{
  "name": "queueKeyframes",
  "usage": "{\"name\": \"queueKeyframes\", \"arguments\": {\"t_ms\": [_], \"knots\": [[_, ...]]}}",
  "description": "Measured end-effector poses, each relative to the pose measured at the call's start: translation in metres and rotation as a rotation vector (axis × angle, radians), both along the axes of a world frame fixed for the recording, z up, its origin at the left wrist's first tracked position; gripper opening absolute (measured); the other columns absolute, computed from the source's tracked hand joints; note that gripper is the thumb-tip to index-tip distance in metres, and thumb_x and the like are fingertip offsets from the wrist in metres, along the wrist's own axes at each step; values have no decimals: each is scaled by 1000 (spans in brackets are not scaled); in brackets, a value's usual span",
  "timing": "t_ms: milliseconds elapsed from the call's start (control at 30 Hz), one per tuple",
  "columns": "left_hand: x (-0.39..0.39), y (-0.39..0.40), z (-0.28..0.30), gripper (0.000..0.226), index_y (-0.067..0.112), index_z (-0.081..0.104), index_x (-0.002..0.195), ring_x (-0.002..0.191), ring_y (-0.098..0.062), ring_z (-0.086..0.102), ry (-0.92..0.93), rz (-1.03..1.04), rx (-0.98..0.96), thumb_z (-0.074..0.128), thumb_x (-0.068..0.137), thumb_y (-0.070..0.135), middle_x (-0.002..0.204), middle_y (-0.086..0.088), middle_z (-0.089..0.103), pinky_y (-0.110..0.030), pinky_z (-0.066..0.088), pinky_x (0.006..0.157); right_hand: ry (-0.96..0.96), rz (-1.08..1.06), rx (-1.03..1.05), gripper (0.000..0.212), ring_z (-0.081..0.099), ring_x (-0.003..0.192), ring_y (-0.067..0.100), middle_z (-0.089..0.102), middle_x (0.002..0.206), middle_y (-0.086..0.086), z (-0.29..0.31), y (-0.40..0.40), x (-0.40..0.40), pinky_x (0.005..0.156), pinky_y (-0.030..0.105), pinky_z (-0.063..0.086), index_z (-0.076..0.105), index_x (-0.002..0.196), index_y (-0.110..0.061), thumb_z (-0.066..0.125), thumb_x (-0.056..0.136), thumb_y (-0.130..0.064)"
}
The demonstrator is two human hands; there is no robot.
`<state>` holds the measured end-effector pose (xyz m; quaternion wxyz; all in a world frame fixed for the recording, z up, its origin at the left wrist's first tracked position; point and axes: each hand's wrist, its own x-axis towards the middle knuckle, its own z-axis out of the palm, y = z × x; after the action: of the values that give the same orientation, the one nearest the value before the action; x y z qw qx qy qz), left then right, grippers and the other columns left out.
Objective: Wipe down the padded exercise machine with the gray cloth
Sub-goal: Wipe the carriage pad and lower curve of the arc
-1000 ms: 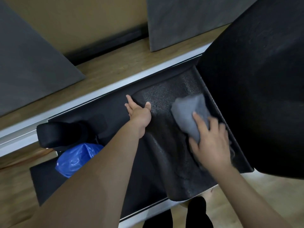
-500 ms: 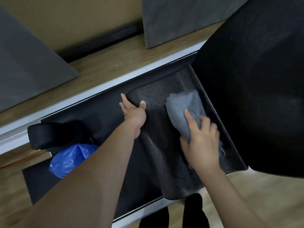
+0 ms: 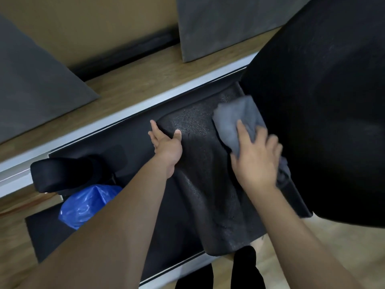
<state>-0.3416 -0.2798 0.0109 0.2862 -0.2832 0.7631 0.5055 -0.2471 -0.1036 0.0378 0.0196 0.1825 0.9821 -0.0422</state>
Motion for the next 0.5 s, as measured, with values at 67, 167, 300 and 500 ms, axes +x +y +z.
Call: {"name": "queueKeyframes", "arguments": {"t_ms": [67, 167, 300, 500], "knots": [[-1, 2, 1, 81, 41, -12, 155, 155, -23, 2, 12, 18, -13, 49, 103, 35, 167, 9, -13, -48, 8, 125, -7, 25, 9, 76, 44, 100, 40, 45, 129, 20, -2, -6, -44, 84, 49, 35, 37, 150, -24, 68, 82, -34], [-2, 4, 2, 80, 39, -8, 157, 154, -25, 8, 27, 36, -50, 51, 103, 33, 168, 7, -7, -47, 11, 124, -60, 17, -16, 77, 43, 109, 39, 41, 137, 18, -1, -13, -72, 93, 49, 34, 29, 154, -25, 65, 87, -37], [-2, 3, 1, 80, 39, -9, 156, 154, -26, 9, 28, 40, -48, 50, 103, 34, 168, 8, -7, -47, 13, 124, -51, -2, -109, 78, 44, 104, 37, 43, 133, 15, 5, -22, -35, 90, 50, 37, 34, 152, -28, 67, 82, -36], [0, -1, 0, 80, 41, -9, 156, 154, -25, 10, 36, 41, -14, 51, 103, 32, 168, 9, -9, -49, 14, 124, -59, 63, -204, 76, 43, 80, 32, 49, 126, 16, 13, -59, 97, 70, 45, 39, 50, 144, -27, 67, 70, -35]]}}
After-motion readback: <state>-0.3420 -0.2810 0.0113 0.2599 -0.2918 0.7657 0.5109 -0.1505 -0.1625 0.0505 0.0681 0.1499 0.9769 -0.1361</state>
